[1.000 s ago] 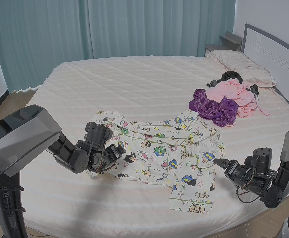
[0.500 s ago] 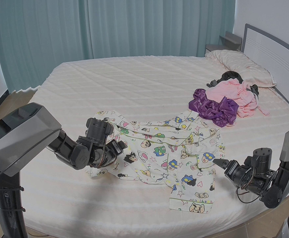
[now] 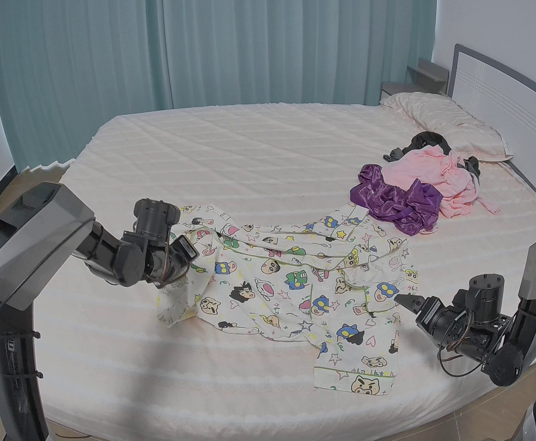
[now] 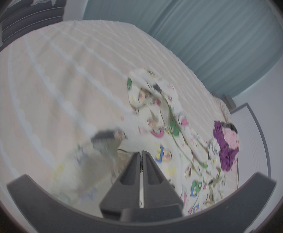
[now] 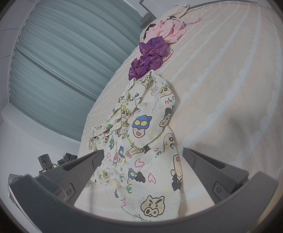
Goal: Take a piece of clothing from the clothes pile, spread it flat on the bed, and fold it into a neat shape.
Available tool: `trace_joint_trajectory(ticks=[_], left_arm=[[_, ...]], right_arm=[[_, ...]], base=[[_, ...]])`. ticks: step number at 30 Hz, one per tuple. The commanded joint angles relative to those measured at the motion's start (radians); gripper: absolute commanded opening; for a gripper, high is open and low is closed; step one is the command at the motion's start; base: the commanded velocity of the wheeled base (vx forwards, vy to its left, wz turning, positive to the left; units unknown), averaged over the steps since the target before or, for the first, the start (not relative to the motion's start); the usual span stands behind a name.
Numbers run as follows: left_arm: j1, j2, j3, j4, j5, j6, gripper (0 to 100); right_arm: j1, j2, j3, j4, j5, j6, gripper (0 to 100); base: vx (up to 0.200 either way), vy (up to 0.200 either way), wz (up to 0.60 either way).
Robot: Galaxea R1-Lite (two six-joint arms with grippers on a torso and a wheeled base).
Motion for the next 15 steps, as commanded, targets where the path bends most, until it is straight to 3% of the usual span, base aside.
trace_joint_trajectory(ticks=[1,7,15], left_arm=[[0.089,0.025,-0.128,0.059,-0.013,0.003,0],[0.139,0.099,-0.211,0.075,-0.016,0.089,0],[0.149,0.163,-0.263,0.075,-0.013,0.106,0]], right_arm=[[0.0,-0.001,0.0,-0.001,-0.002,0.0,100],[0.0,0.0,0.0,-0.001,-0.002,-0.001,100],[0.002,0.003,0.0,-0.001,-0.002,-0.001,100]], base=[[0.0,0.0,0.0],[0.0,0.0,0.0],[0.0,0.0,0.0]])
